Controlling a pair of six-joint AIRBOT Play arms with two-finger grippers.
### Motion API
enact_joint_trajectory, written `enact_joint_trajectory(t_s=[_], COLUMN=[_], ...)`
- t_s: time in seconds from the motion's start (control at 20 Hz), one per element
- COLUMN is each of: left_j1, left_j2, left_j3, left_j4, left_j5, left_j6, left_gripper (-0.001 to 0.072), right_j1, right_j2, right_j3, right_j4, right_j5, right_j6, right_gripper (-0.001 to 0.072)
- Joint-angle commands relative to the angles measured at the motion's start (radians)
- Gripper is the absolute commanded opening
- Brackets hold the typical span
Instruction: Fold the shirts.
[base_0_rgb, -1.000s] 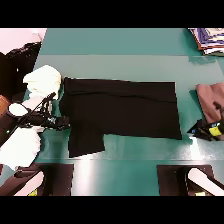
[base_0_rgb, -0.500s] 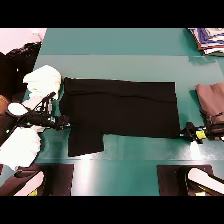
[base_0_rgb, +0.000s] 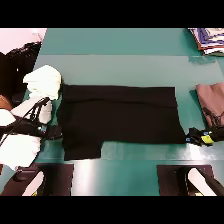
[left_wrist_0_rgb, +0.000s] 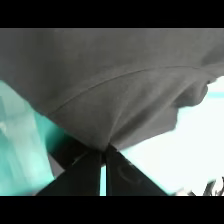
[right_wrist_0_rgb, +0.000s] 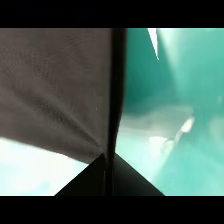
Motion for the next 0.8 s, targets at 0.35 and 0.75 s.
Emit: enact_joint_trajectory(t_s=[0.35, 0.75], left_j1=[0.0, 0.0], left_j2=[-0.047, -0.56], left_j3=[0.133, 0.466], left_j4=[0.05, 0.05], left_j5=[0.029, 0.276], left_j6=[-0.041, -0.005], left_gripper=[0.0022, 0.0024], right_j1=[0.065, 0.275], right_j2=[0.119, -0.393], right_j3=[0.233, 0.558], right_j4=[-0.018, 0.01], right_j5=[0.074, -0.07], right_j6=[0.112, 0.146], right_gripper=[0.0016, 0.0016])
